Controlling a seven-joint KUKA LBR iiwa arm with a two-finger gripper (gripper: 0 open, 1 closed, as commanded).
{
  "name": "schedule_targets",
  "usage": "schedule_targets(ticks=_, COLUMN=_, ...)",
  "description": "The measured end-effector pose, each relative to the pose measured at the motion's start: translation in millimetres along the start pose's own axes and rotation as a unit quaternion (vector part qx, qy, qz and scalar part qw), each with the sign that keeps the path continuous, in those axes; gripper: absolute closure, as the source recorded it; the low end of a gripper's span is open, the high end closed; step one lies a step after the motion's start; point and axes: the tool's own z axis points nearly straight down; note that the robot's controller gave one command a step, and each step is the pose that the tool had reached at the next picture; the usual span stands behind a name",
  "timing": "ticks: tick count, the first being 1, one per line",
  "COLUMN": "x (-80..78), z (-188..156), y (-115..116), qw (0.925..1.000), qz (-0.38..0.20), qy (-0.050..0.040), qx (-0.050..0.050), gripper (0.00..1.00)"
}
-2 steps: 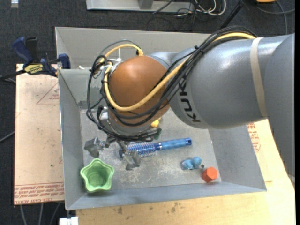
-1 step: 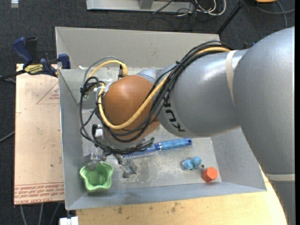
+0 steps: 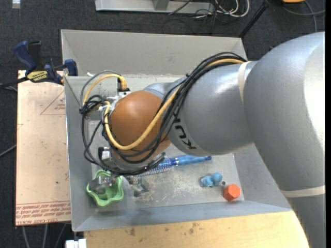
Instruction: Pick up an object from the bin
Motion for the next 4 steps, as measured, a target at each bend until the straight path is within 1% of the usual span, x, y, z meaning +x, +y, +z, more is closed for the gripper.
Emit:
schedule_targets(ticks=1, x=-3.9, z=8.8, y=17.3, qw=0.9962, qz=-0.087, qy=0.0017, qx=0.0, gripper=0.0)
schedule_targets(ticks=2, x=-6.4, z=7.4, y=15.9, qw=0.9962, qz=-0.087, qy=-0.003, qx=0.003, gripper=1.0)
schedule_targets(ticks=3, x=-2.4, z=-61.6, y=16.6, qw=0.9904, qz=-0.138, qy=-0.0029, qx=0.004, gripper=1.0)
schedule_targets(ticks=4, x=-11.5, z=-57.8, y=2.1, qw=0.9147, qz=-0.404, qy=-0.0019, qx=0.001, gripper=1.0)
